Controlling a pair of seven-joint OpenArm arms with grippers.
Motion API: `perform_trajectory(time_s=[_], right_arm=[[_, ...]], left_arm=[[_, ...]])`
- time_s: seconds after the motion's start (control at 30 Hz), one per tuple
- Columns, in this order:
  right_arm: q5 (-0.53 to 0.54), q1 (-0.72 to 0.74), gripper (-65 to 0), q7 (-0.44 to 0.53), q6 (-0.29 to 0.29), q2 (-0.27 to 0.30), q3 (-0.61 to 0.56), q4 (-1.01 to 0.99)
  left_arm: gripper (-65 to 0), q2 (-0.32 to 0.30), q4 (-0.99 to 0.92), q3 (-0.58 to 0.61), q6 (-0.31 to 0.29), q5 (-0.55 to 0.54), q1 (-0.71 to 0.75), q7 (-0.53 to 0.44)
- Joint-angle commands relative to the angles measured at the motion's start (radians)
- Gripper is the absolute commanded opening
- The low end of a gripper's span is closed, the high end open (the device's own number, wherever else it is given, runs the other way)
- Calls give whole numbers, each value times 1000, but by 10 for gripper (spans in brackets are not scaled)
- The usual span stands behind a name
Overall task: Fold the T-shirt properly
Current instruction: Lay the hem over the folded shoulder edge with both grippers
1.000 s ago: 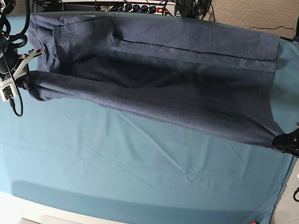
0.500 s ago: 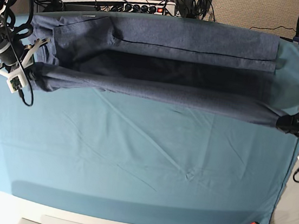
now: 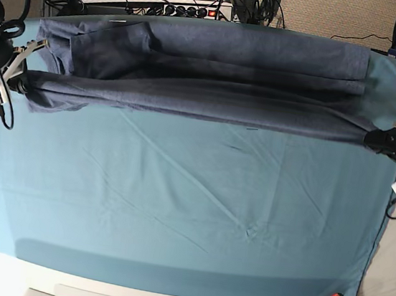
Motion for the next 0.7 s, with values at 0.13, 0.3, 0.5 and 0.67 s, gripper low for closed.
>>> perform_trajectory(time_s=[0.13,0.3,0.5,0.67], right_arm=[[-31,3,-650,-23,-12,11,24,11],[-26,0,-650,-61,-13,-27,24,11],[-9,-29,-650,-68,-13,-50,24,12],[-9,-68,-650,-69,-14,-58,24,11]], left_arm=[[-650,-36,8,-15,-1,10,37,3],[-650,-36,8,-15,-1,10,82,3],[-650,-35,8,-15,-1,10,101,3],[-650,-35,8,-15,-1,10,101,3]])
